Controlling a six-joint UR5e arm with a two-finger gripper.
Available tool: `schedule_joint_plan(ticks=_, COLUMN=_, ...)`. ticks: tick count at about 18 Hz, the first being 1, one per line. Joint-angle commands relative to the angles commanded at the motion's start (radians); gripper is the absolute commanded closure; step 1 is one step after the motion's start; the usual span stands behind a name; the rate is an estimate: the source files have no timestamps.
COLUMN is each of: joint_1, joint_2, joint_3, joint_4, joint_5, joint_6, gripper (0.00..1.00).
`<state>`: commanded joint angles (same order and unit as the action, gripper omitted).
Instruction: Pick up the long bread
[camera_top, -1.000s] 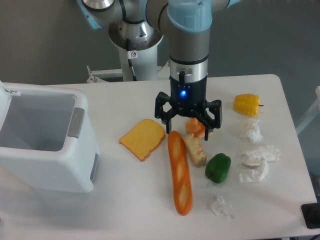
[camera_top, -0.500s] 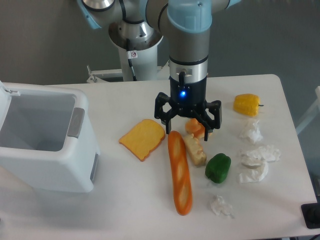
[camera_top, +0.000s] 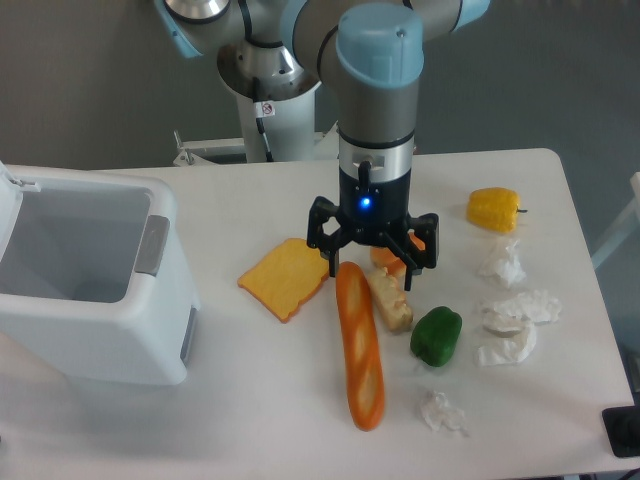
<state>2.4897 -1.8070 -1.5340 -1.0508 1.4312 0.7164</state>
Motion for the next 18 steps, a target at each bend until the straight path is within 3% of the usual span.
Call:
schedule_joint_plan(ticks=5, joint_1=0.002, joint_2=-0.040, joint_3=-0.003, joint_4=0.000, joint_5=0.003, joint_6=-0.048, gripper=0.00)
schedule_joint_plan(ticks=18, joint_1=0.046, joint_2=-0.031, joint_3=-0.100, joint_4=-0.031, joint_5=0.094, joint_6=-0.057, gripper=0.00)
